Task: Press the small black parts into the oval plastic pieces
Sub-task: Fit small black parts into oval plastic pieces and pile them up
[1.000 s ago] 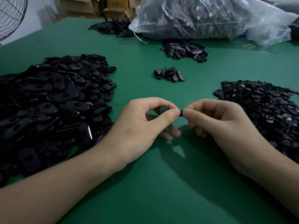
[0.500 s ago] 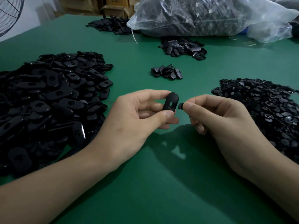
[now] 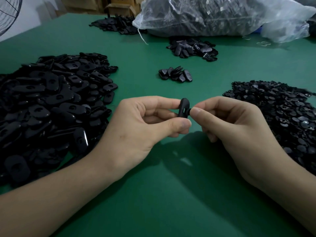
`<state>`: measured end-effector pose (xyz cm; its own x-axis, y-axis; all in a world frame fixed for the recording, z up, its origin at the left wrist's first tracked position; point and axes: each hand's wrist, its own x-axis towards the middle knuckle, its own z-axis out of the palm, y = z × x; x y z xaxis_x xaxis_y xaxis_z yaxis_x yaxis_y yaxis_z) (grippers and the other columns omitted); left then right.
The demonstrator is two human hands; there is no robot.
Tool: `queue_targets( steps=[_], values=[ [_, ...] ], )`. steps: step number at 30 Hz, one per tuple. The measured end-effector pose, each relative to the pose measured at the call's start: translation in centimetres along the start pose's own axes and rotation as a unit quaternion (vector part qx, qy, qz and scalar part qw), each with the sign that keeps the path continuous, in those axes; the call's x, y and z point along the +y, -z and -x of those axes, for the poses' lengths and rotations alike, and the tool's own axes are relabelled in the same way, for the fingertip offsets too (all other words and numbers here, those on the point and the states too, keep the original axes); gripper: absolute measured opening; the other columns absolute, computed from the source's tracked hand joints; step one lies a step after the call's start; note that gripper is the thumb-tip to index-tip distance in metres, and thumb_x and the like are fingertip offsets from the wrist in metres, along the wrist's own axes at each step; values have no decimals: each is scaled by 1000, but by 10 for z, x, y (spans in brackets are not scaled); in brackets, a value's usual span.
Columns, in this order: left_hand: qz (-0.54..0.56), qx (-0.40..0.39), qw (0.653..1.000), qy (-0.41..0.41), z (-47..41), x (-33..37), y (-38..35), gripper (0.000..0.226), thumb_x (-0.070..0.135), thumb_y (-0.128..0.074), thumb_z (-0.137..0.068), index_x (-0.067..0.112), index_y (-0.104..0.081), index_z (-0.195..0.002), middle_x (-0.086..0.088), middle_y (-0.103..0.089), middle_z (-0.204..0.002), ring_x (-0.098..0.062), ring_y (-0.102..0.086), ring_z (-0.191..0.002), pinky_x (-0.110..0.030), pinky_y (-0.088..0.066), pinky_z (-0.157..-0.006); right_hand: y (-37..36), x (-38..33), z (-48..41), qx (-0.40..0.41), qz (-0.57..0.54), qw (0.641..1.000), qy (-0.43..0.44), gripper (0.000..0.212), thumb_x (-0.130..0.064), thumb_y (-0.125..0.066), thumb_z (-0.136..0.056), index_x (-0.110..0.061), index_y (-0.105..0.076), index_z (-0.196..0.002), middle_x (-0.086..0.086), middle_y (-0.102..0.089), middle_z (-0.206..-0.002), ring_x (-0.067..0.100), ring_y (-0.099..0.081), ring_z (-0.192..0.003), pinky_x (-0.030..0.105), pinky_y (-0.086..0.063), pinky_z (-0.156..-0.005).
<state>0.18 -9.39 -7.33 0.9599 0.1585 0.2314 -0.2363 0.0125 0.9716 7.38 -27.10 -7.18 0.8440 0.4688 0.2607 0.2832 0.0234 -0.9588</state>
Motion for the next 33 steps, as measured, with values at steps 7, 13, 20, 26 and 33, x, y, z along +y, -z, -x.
queue_targets(
  steps=[7,13,20,26,33],
  values=[
    [-3,-2,1000,1,0,0,0,29,22,-85,-72,20,-79,-100,-6,-80,-85,-21,-79,-79,-21,-59,-71,1,-1,1,-6,36,999,22,13,-31,-76,-86,-18,-76,-85,0,-56,-60,9,-45,-50,18,-38,-49],
    [-70,-5,998,6,-1,0,1,27,16,-83,-83,25,-79,-107,2,-79,-97,-17,-78,-84,-23,-59,-78,3,-4,2,-7,148,987,64,9,-29,-77,-89,-24,-74,-82,3,-54,-59,8,-43,-51,20,-34,-50],
    [-104,-8,995,1,0,0,1,27,4,-78,-87,21,-79,-107,0,-80,-92,-15,-78,-82,-17,-56,-73,-3,-13,9,28,288,950,119,9,-33,-72,-83,-29,-70,-76,-4,-58,-60,12,-49,-51,13,-33,-49],
    [-124,-14,992,1,1,0,2,27,8,-80,-86,23,-79,-108,-1,-79,-92,-16,-78,-82,-30,-62,-81,-4,-16,10,38,270,957,94,13,-28,-76,-81,-27,-70,-69,-4,-62,-59,16,-54,-49,16,-38,-46],
    [-171,-3,985,-23,2,2,-1,26,15,-80,-85,28,-78,-107,1,-77,-90,-12,-77,-84,-30,-61,-85,-2,-18,9,31,222,974,48,15,-32,-76,-81,-25,-72,-68,-1,-67,-58,15,-59,-44,33,-48,-45]
  ],
)
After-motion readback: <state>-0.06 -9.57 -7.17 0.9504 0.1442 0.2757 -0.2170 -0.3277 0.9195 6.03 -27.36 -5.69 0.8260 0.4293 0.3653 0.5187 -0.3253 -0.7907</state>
